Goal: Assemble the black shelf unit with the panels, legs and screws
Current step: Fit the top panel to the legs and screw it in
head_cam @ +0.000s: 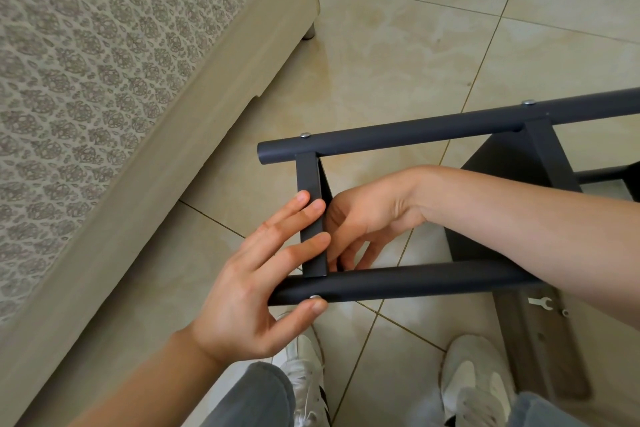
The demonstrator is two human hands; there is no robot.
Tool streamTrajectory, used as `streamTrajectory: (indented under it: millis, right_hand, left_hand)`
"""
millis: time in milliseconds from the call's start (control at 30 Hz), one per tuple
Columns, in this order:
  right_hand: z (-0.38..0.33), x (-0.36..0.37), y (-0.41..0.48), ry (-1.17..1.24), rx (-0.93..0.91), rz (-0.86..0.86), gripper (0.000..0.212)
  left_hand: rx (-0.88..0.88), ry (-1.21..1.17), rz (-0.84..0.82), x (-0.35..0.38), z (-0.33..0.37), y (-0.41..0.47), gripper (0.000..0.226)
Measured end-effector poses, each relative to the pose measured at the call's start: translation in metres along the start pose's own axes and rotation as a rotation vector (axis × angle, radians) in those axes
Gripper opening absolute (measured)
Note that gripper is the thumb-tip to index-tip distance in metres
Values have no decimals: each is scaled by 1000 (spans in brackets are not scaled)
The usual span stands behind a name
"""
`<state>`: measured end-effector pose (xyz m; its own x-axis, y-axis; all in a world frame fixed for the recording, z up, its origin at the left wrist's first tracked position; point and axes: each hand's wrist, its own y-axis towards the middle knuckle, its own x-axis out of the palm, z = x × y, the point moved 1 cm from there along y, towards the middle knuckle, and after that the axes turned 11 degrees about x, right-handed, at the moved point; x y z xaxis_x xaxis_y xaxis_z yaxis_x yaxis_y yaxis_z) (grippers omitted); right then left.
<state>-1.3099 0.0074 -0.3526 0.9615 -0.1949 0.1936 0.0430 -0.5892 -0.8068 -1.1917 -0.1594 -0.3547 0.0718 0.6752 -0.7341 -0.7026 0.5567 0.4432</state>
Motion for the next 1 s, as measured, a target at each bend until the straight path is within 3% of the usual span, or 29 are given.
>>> streamTrajectory:
  millis: [367,567,700,867,1000]
  right_hand:
    - [2,6,2,59,-1,-42,14]
    - [1,1,-19,83,-46,34,13]
    - [4,1,-40,50,-37,74,24]
    - [8,14,-68,-160,-6,361,22]
    - [12,30,-88,-358,-10,614,26]
  left_hand:
    - [12,-10,-1,-1,0,-1,48]
    - [2,22,-32,-6,-1,8,50]
    - [-39,55,-51,-10,1,12,49]
    - [-193,-28,18,-10,9,10,49]
    - [-483,-298,237,-1,18,1,69]
